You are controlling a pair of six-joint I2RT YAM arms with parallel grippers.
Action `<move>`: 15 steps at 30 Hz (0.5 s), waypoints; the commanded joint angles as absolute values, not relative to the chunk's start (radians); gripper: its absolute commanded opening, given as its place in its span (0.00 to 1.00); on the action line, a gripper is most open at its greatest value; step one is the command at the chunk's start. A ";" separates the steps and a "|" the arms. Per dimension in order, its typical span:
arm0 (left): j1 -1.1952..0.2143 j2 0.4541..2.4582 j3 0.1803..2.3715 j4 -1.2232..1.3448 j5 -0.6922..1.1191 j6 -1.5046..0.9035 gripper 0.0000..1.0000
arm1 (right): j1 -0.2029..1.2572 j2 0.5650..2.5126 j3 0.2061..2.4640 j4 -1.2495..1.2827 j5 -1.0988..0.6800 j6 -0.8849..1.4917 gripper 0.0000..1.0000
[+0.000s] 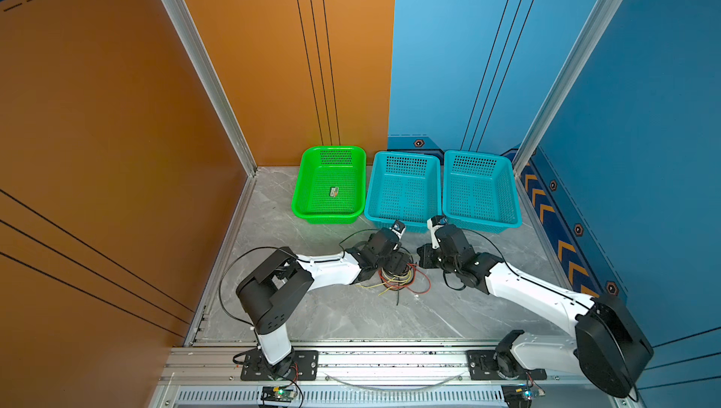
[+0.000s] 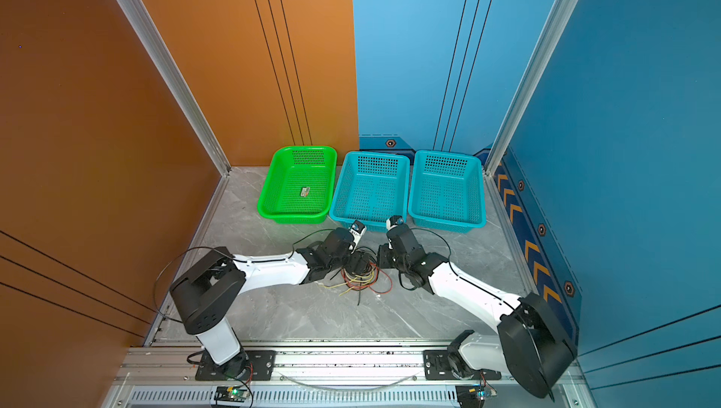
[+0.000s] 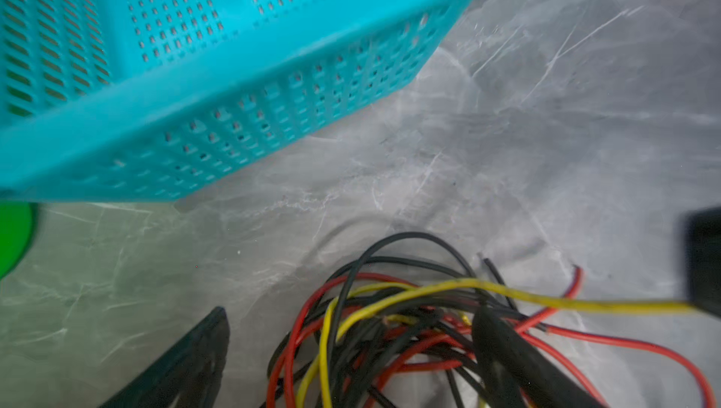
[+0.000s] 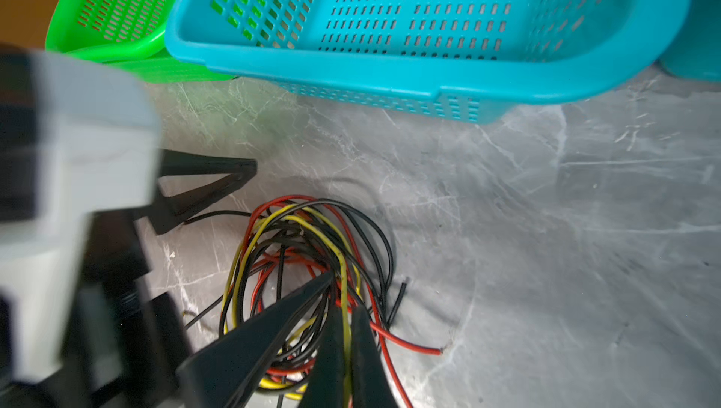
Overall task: Untangle and sort cables by color
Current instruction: Untie the cable.
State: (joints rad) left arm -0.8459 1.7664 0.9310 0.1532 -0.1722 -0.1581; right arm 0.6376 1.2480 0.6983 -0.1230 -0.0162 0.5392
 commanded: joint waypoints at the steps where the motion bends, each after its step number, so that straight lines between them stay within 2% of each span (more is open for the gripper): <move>1: -0.857 1.774 0.931 0.080 -0.184 -0.177 0.98 | 0.647 1.188 0.737 -0.229 0.046 0.510 0.00; 15: -0.849 1.802 0.814 0.139 -0.195 -0.215 0.98 | 0.650 1.001 0.958 -0.467 0.055 0.433 0.00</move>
